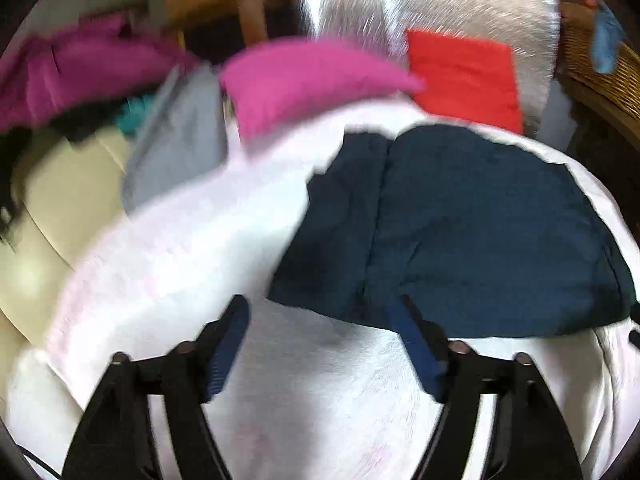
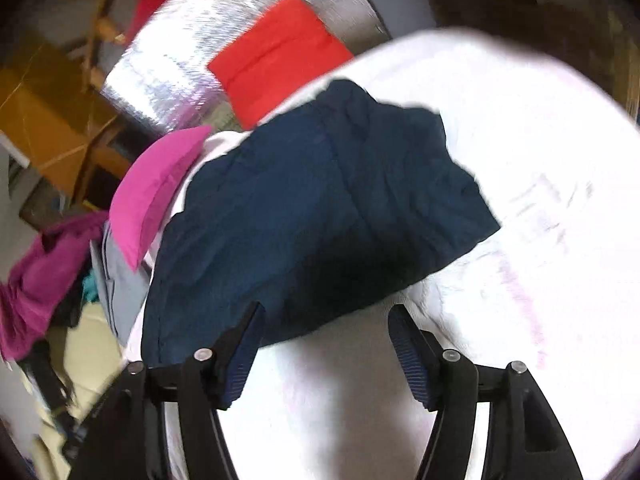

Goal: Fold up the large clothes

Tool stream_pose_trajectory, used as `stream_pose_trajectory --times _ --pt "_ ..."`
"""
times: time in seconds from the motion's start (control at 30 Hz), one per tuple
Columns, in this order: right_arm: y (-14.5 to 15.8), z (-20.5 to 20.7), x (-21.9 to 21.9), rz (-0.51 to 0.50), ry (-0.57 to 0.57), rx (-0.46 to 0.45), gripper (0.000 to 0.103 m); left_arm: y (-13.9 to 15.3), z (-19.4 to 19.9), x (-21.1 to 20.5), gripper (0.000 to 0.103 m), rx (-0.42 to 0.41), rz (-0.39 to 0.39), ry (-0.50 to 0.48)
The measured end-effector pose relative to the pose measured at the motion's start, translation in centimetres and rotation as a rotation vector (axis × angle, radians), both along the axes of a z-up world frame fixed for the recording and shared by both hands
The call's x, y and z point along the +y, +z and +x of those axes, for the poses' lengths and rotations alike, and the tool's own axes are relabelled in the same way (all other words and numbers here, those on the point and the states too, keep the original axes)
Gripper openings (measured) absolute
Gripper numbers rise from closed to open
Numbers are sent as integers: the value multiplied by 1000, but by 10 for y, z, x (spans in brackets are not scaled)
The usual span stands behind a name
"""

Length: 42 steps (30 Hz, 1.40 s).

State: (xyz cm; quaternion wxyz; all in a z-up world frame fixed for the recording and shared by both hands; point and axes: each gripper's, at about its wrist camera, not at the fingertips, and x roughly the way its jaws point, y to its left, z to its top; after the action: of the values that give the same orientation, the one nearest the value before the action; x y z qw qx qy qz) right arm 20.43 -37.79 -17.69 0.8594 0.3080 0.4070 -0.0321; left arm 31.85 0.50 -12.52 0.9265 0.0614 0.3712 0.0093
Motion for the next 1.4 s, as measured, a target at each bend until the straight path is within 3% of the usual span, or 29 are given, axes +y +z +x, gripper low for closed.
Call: stream_pose_trajectory --times 0.17,0.27,0.43,0.67,0.8,0.93,1.0,1.03,1.17,1.3,1.37,1.4 --pt "48 -41 22 -178 66 -32 72 56 -53 -10 82 -164 83 -72" --pt "80 -60 40 -243 110 -73 77 82 -80 -10 91 -232 80 -99" --pt "123 -101 62 -338 155 -139 81 119 -123 -11 93 -331 55 -141" --pt "155 -148 77 -391 190 -201 87 137 -159 -17 98 -378 39 -183" --pt "151 -152 66 -374 187 -199 88 123 -143 -20 99 -305 6 -209" --pt "119 -125 27 -229 131 -144 91 74 -76 -10 99 -67 -120 -191" --pt "94 -105 0 -105 96 -97 91 31 -22 8 99 123 -219 -110" --pt "76 -92 -19 -24 64 -70 91 14 -1 19 99 173 -260 -60" --pt "16 -53 -80 194 -95 10 91 -33 61 64 99 249 -350 163" --pt "-34 -24 -122 384 -216 -10 91 -73 102 93 98 342 -598 238" --pt "-56 -12 -134 486 -252 -24 91 -92 117 96 98 343 -720 237" --pt "-68 -5 -138 540 -264 -41 91 -97 119 95 98 341 -745 230"
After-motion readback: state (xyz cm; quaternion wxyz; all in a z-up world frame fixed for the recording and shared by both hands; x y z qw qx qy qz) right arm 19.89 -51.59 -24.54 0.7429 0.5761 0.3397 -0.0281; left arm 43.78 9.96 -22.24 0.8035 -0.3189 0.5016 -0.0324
